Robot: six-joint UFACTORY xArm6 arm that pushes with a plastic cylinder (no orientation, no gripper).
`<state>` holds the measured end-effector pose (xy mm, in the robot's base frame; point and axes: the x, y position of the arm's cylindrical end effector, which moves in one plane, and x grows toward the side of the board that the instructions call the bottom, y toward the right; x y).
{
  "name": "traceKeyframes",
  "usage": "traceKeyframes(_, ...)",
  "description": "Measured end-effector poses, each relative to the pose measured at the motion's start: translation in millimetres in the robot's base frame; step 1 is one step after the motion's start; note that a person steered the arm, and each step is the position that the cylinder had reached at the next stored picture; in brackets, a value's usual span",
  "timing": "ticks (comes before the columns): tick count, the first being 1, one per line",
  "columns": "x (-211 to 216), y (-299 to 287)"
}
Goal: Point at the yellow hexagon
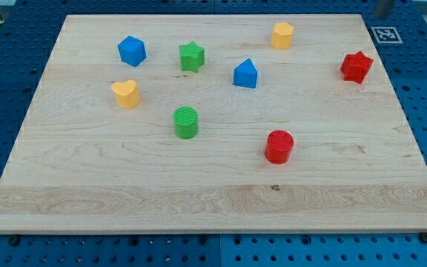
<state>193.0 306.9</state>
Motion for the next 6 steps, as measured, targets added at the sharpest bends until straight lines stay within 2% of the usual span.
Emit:
traceKeyframes(2, 2.8, -31.8)
traceKeyframes(3, 42.3, -71.5)
traceKeyframes(5, 39.8, -85.6)
traceKeyframes(6, 45.2, -117.5)
